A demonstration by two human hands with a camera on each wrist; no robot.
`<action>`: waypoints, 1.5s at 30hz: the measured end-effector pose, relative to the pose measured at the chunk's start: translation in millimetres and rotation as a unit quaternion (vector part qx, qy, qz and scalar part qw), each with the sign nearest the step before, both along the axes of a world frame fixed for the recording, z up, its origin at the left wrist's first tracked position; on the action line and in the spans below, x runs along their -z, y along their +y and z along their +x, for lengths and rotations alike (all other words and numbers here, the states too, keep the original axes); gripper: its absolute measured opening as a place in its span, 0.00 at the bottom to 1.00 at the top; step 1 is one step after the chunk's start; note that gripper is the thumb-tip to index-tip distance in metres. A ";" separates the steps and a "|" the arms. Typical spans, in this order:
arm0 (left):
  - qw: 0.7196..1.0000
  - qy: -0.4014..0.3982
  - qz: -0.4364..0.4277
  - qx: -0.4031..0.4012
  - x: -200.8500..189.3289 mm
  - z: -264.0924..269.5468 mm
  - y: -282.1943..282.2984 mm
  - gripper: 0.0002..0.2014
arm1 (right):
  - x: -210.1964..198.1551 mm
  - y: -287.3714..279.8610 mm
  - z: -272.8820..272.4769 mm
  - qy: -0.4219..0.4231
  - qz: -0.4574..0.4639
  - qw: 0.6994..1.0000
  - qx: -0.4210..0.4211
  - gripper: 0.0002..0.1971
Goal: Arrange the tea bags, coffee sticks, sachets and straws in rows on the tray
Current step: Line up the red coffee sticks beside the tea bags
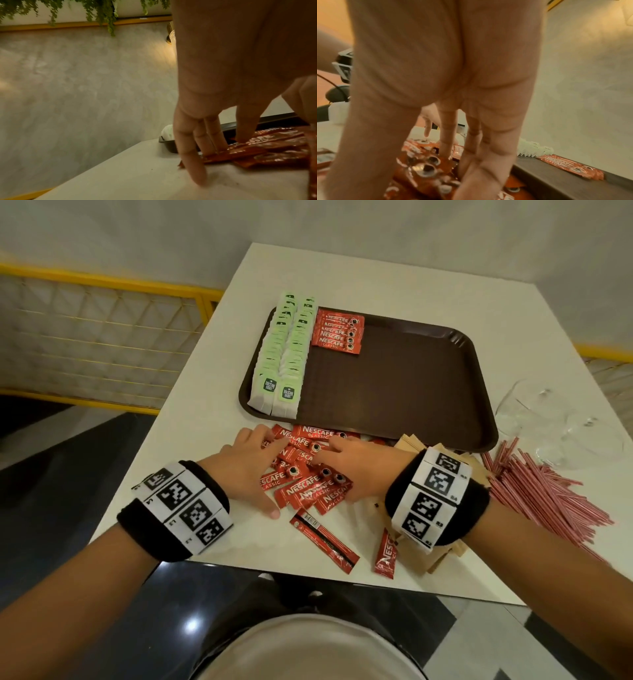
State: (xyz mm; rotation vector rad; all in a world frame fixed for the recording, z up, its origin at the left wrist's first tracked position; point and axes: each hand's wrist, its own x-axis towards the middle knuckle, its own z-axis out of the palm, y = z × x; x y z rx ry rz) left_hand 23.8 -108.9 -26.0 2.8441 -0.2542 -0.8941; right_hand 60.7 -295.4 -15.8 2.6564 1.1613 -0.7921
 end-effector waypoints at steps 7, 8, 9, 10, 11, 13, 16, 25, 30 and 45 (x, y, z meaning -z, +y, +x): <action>0.999 -0.023 -0.034 0.001 -4.0 6.0 6.3 0.34 | 3.8 14.1 -7.7 -0.069 -0.007 0.997 -0.025 0.33; 0.999 -0.029 -0.039 0.002 -3.9 6.2 6.1 0.31 | 6.6 16.4 -10.5 -0.087 -0.009 0.996 -0.027 0.31; 0.999 -0.036 -0.038 0.004 -3.9 6.3 5.8 0.28 | 9.3 18.7 -13.5 -0.109 -0.010 0.993 -0.033 0.28; 0.999 -0.040 -0.032 0.006 -3.6 6.3 5.4 0.27 | 11.7 20.9 -16.4 -0.132 -0.009 0.990 -0.039 0.24; 0.999 -0.041 -0.022 0.008 -3.1 6.1 5.2 0.26 | 13.4 22.3 -18.7 -0.149 -0.005 0.988 -0.042 0.22; 0.999 -0.035 0.000 0.013 -1.7 5.5 5.7 0.23 | 15.7 23.7 -20.3 -0.167 0.003 0.985 -0.041 0.19; 0.999 -0.035 0.010 0.003 -1.8 6.2 12.7 0.17 | 17.4 22.5 -16.6 -0.175 0.022 0.984 -0.034 0.18; 0.969 -0.033 -0.163 -0.182 -29.8 9.2 52.1 0.06 | -7.0 9.7 3.9 -0.100 0.143 0.984 0.036 0.14; 0.902 -0.032 -0.320 -0.287 -29.4 8.3 50.6 0.12 | -8.1 9.3 11.7 -0.033 0.173 0.973 0.153 0.10; 0.702 -0.112 -0.613 -0.344 -30.5 26.3 -10.0 0.27 | -40.0 56.0 3.5 0.208 0.358 0.882 0.224 0.09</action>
